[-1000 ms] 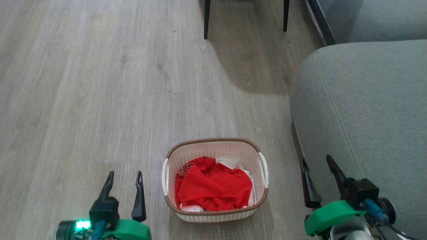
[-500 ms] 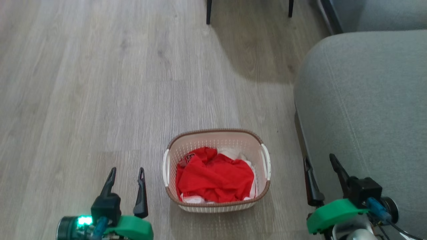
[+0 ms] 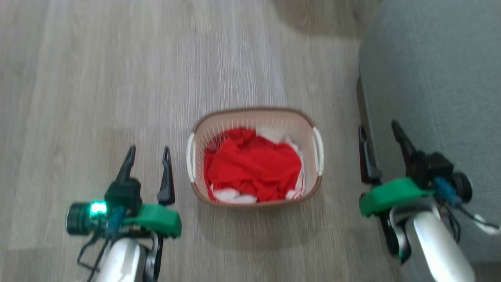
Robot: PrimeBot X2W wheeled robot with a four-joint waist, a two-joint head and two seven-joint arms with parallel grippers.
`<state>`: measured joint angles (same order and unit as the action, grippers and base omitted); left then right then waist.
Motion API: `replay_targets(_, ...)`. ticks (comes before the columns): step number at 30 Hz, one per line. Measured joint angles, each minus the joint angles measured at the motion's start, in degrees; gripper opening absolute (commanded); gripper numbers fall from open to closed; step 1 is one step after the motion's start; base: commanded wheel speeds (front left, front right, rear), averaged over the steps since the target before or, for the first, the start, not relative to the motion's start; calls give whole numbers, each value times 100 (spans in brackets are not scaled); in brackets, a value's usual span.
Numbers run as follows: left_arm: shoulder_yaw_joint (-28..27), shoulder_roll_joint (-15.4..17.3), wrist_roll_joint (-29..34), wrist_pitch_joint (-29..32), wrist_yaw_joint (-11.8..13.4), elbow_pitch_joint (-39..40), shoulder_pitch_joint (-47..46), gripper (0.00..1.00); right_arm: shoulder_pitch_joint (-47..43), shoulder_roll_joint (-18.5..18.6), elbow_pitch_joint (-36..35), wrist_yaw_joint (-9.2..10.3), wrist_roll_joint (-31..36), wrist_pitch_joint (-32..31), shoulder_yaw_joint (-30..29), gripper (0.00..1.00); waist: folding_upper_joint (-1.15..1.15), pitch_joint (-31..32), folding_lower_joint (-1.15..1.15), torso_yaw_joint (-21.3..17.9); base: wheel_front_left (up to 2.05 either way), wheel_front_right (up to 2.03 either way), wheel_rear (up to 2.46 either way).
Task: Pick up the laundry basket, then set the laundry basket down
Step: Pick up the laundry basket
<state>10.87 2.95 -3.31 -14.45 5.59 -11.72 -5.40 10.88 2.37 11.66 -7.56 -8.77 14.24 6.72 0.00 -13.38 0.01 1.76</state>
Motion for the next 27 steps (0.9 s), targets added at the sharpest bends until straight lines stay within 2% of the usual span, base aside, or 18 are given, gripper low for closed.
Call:
replay_targets(9,156,-40,-280,-1,102,-388,-1007,100,927,21,389,0,154,5,-175,100,0,-1050,1,5,0,0,0)
replay_targets(27,378,-108,-801,-25,46,-1736,-2670,100,2458,77,1700,0,268,8,-136,100,0,-2873,0,28,0,0,0)
